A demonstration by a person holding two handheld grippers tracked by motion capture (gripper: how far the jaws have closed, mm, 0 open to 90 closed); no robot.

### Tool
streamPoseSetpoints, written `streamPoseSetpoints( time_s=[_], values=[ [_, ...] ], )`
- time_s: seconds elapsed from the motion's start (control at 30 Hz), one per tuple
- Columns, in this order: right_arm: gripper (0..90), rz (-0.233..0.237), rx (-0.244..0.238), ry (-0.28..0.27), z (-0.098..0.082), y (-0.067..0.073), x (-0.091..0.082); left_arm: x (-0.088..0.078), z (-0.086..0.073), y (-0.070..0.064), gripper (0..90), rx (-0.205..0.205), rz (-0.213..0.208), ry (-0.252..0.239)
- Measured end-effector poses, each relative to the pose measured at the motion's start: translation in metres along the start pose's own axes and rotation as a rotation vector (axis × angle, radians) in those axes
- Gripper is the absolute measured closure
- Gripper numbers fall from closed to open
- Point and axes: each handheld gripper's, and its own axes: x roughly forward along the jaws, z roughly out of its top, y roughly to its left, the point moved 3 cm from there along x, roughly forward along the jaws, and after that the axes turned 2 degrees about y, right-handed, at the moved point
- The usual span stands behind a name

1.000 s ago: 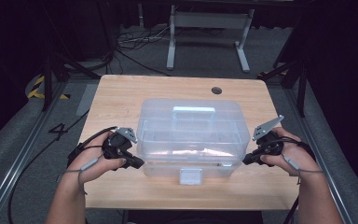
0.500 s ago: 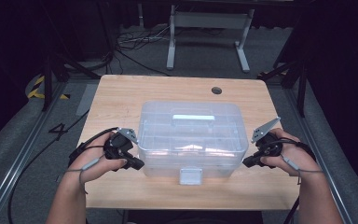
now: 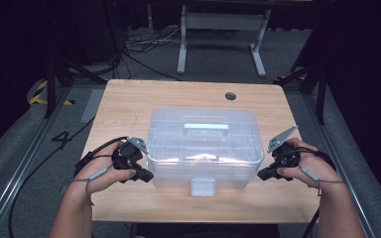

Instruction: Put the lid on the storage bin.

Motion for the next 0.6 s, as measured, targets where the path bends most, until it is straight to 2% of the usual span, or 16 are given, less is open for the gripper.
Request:
streamPoseSetpoints(
  time_s=[0.23,0.3,0.4,0.6],
  values=[
    [86.3,-0.001,0.002,-0.008,-0.001,-0.002,-0.001,-0.001,0.0,0.0,85.2,0.001,-0.007,-0.007],
    [86.1,-0.001,0.001,-0.013,-0.001,-0.002,-0.003,-0.003,0.0,-0.002,83.3,-0.005,-0.006,-0.04],
    [85.3,0.004,0.002,-0.032,-0.002,-0.003,-0.006,-0.007,-0.002,-0.003,81.6,-0.005,-0.006,-0.05],
    [84.5,-0.017,0.009,-0.076,-0.003,-0.009,-0.019,-0.013,-0.013,0.001,79.6,-0.063,0.021,-0.084]
  ],
)
